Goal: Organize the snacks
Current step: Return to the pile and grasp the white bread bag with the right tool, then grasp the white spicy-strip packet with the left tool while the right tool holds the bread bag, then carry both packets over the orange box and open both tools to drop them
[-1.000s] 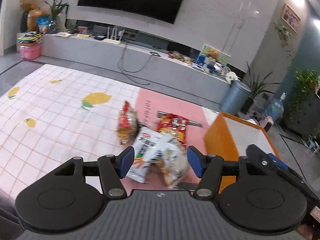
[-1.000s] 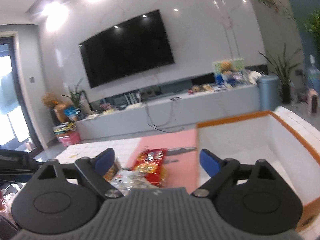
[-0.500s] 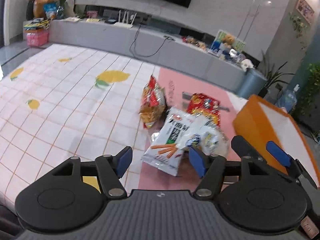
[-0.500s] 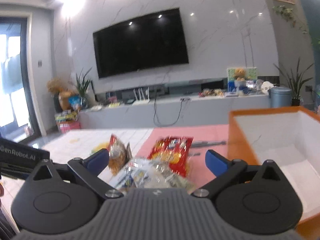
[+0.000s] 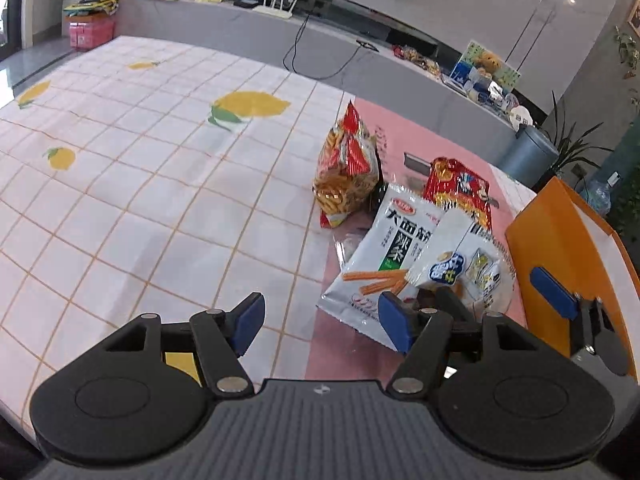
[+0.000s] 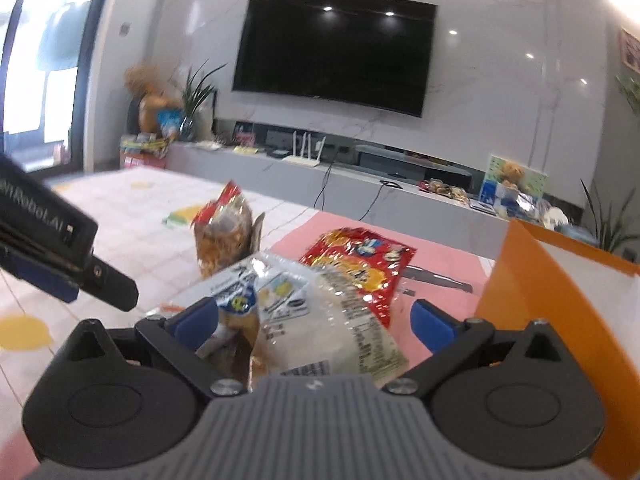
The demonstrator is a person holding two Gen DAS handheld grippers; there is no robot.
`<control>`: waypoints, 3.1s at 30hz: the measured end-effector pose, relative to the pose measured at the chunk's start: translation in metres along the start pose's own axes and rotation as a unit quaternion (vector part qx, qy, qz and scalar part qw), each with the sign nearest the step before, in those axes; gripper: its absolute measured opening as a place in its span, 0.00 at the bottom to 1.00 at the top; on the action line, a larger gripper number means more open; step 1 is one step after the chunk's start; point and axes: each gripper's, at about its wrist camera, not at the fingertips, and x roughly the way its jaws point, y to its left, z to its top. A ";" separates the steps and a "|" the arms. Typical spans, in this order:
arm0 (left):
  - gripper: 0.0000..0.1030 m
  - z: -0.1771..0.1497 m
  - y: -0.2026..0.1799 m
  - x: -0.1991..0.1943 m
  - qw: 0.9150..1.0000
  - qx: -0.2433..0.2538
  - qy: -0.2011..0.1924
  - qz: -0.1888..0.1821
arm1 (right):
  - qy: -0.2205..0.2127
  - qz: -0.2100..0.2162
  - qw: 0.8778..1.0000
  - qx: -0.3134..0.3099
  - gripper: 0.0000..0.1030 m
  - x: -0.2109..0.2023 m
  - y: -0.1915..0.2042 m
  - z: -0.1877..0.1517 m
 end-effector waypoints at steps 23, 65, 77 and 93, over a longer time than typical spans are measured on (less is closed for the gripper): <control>0.74 0.003 -0.001 -0.006 1.000 0.012 -0.010 0.021 | 0.028 0.044 0.998 0.028 0.71 0.032 -0.008 0.000; 0.74 0.010 -0.072 0.074 0.983 0.173 -0.050 0.029 | -0.044 -0.031 0.994 0.091 0.53 -0.034 -0.056 0.033; 0.58 0.010 -0.065 0.051 0.988 0.144 -0.051 -0.025 | -0.054 -0.030 0.995 0.076 0.53 -0.041 -0.053 0.037; 0.58 0.024 -0.082 -0.025 0.984 0.100 -0.116 -0.092 | -0.115 -0.044 0.979 0.163 0.53 -0.117 -0.093 0.066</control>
